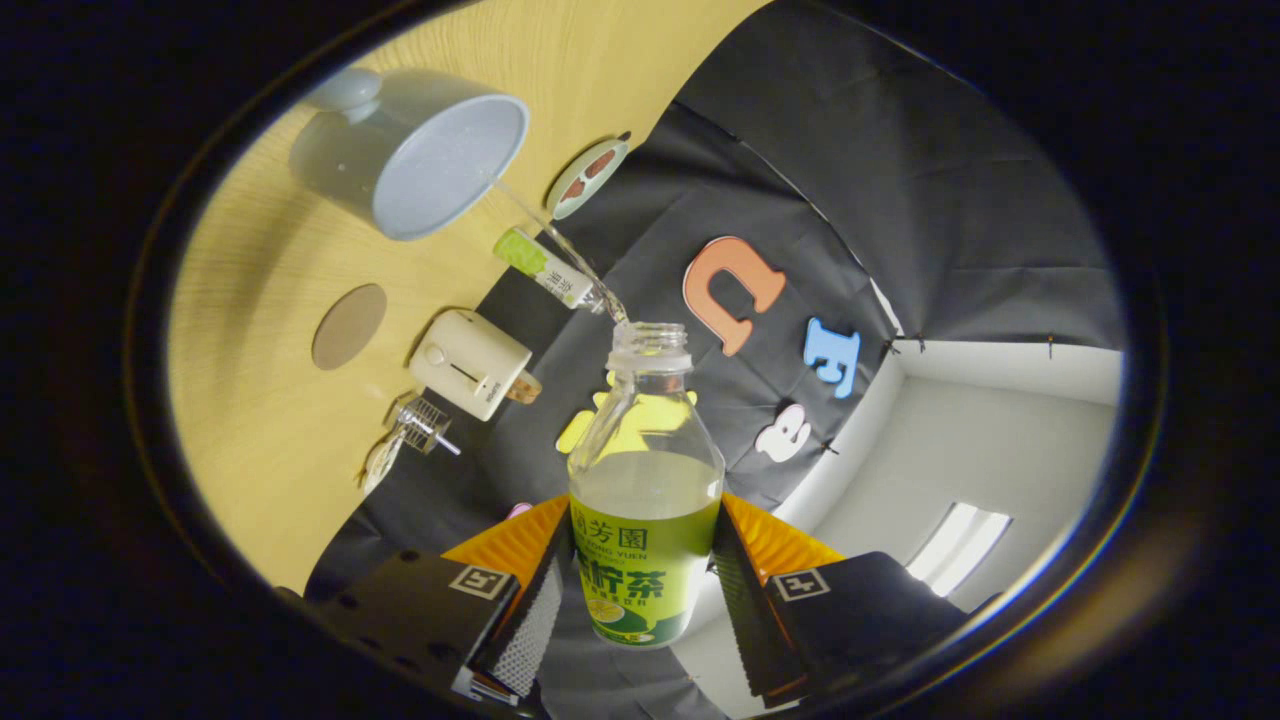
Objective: Take the bottle from table, then pour the juice into the cup, finally place the bottle on the coaster
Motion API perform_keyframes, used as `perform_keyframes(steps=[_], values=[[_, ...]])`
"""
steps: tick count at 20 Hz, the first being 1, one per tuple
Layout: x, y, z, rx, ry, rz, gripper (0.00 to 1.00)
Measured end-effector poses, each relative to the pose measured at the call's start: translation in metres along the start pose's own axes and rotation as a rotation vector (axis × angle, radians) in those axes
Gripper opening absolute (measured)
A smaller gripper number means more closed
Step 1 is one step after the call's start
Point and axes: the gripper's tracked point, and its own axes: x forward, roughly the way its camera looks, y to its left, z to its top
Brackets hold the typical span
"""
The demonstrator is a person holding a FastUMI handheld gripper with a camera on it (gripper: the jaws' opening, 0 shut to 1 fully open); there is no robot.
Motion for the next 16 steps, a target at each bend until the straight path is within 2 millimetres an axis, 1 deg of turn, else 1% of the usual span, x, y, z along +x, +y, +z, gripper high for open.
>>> perform_keyframes(steps=[4, 9, 12, 16], values=[[-0.002, -0.005, 0.001, -0.028, 0.001, -0.022, 0.80], [-0.001, -0.011, -0.003, -0.047, 0.015, -0.043, 0.80], [-0.003, -0.024, 0.001, -0.075, 0.002, -0.098, 0.80], [-0.006, -0.027, 0.004, -0.089, -0.002, -0.126, 0.80]])
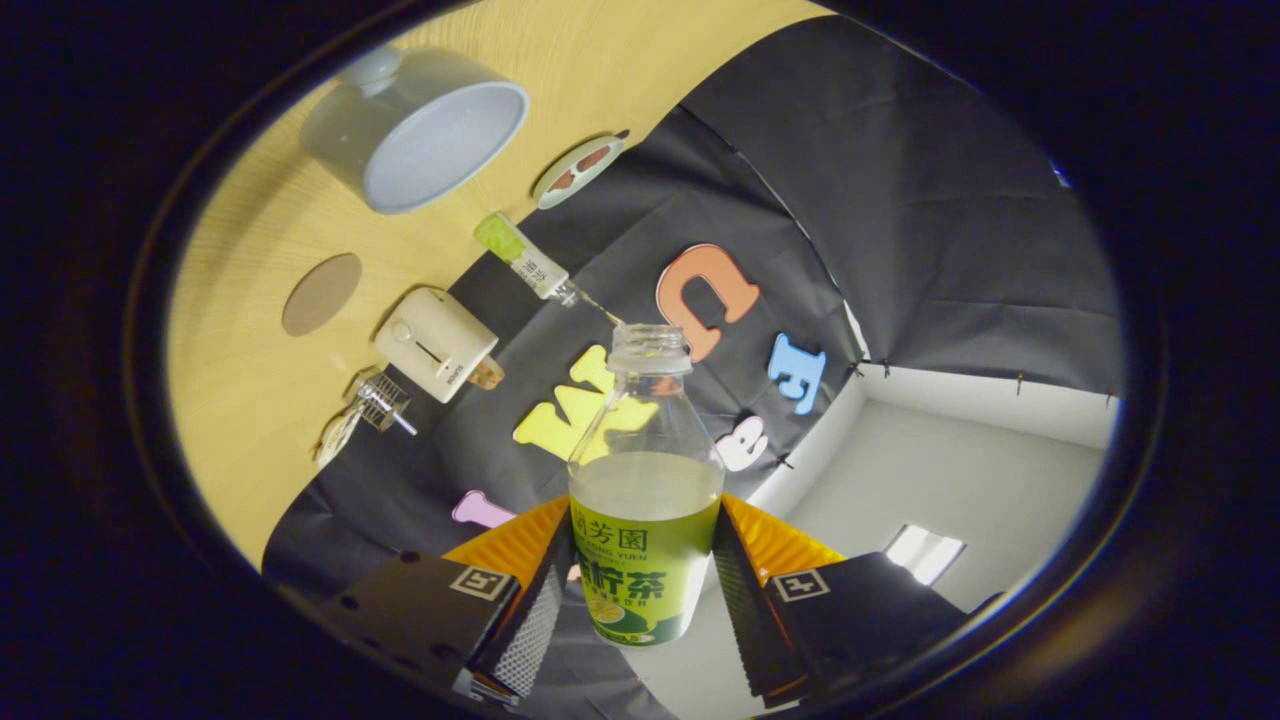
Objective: Take the bottle from table, then pour the juice into the cup, finally place the bottle on the coaster
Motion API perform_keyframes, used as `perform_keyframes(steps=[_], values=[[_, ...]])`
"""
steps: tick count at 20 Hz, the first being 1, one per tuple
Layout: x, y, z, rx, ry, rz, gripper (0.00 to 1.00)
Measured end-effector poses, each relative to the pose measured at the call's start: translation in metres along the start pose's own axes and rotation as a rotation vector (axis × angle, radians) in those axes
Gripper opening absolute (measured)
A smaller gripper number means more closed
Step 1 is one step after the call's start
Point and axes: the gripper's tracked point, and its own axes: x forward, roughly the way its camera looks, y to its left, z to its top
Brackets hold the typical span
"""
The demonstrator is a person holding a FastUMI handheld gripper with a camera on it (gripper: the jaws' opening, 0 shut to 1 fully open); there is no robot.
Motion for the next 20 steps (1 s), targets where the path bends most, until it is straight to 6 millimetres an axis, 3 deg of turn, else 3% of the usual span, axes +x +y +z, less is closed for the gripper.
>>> perform_keyframes(steps=[7, 11, 15, 20], values=[[-0.006, -0.006, 0.009, -0.013, -0.016, -0.018, 0.80], [-0.009, 0.010, 0.005, 0.068, -0.001, 0.050, 0.80], [-0.012, 0.034, -0.012, 0.226, 0.100, 0.150, 0.80], [-0.015, 0.059, -0.016, 0.674, 0.227, 0.294, 0.80]])
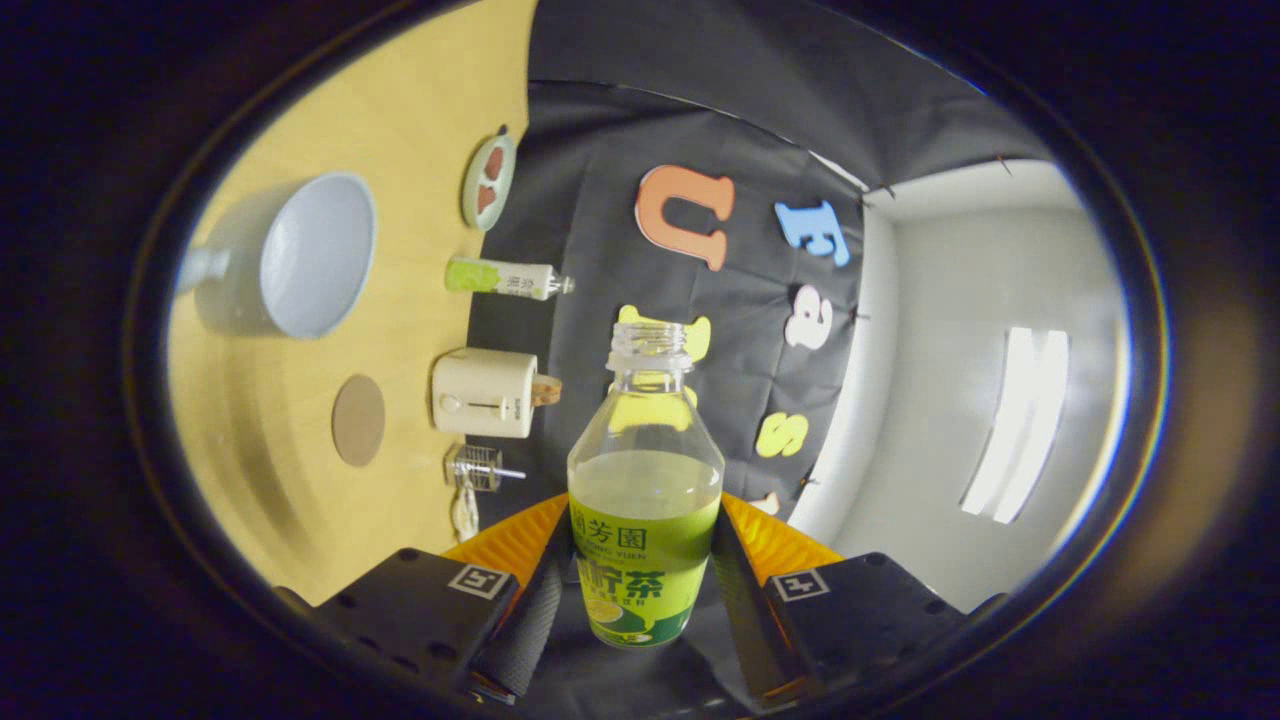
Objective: Take the bottle from table, then pour the juice into the cup, finally place the bottle on the coaster
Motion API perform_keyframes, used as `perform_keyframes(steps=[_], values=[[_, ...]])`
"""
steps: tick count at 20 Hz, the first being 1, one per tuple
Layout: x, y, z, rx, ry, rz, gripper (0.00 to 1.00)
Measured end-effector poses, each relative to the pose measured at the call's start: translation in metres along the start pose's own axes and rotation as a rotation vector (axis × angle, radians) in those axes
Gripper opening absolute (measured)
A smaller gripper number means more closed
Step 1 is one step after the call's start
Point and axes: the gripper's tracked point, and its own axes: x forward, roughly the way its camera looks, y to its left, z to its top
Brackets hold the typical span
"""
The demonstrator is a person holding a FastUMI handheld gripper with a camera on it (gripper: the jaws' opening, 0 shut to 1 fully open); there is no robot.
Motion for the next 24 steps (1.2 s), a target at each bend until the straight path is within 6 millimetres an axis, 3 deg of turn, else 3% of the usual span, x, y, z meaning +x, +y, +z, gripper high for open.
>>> perform_keyframes(steps=[6, 11, 16, 20, 24], values=[[0.000, 0.005, -0.002, 0.336, 0.022, 0.092, 0.80], [0.014, 0.033, -0.004, 0.630, 0.103, 0.252, 0.80], [0.046, 0.067, -0.002, 0.879, 0.234, 0.439, 0.81], [0.077, 0.091, 0.012, 1.113, 0.192, 0.532, 0.81], [0.103, 0.134, 0.018, 1.262, 0.204, 0.617, 0.81]])
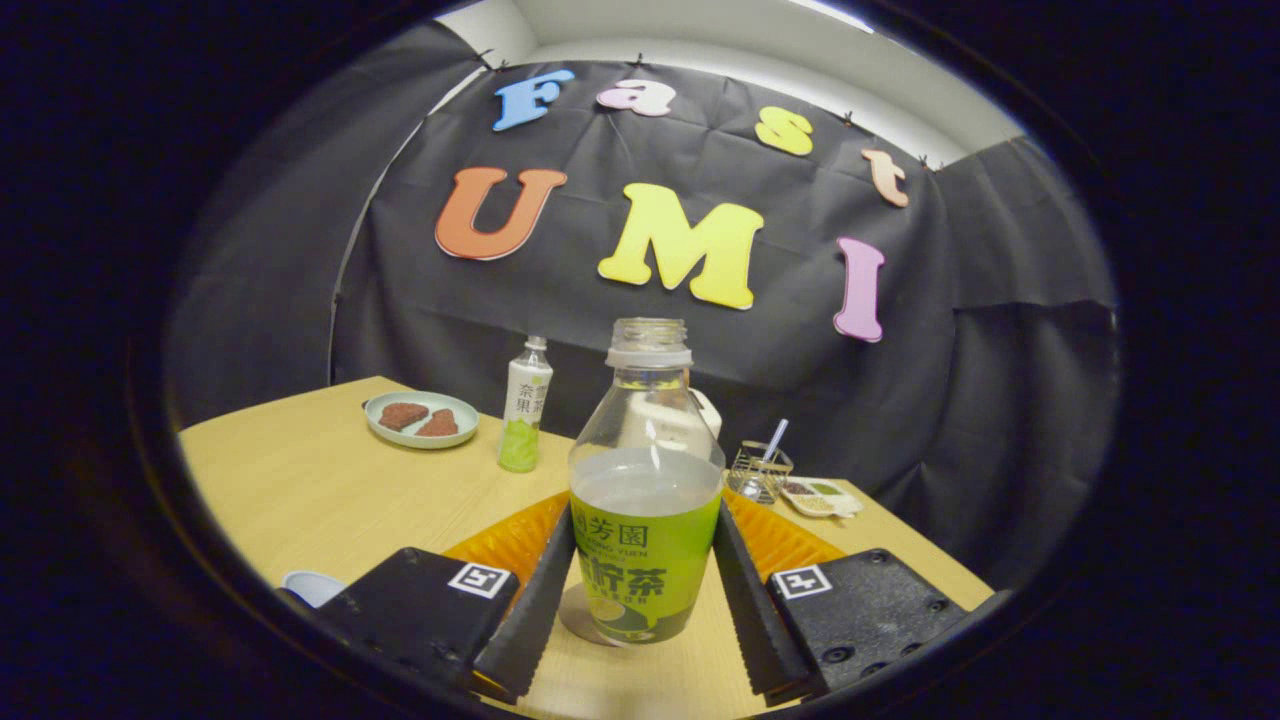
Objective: Take the bottle from table, then pour the juice into the cup, finally place the bottle on the coaster
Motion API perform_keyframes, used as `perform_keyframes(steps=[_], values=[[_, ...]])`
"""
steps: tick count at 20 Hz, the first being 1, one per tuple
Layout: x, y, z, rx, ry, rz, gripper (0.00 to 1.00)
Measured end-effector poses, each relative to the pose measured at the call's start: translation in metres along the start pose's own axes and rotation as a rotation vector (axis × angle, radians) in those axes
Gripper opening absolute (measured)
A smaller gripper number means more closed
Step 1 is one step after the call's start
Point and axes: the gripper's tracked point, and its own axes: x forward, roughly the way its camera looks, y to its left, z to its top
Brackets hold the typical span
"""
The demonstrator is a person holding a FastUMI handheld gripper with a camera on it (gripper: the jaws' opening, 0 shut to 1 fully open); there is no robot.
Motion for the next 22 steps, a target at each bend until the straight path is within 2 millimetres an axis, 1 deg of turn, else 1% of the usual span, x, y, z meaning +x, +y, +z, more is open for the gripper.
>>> perform_keyframes(steps=[3, 5, 8, 14, 20, 22], values=[[0.025, -0.005, -0.008, 0.067, 0.006, 0.032, 0.81], [0.037, -0.009, -0.018, 0.094, 0.022, 0.033, 0.81], [0.045, -0.006, -0.029, 0.121, 0.048, 0.065, 0.81], [0.051, -0.007, -0.030, 0.137, 0.037, 0.083, 0.81], [0.048, -0.008, -0.035, 0.159, 0.049, 0.075, 0.82], [0.047, -0.012, -0.042, 0.160, 0.078, 0.067, 0.89]])
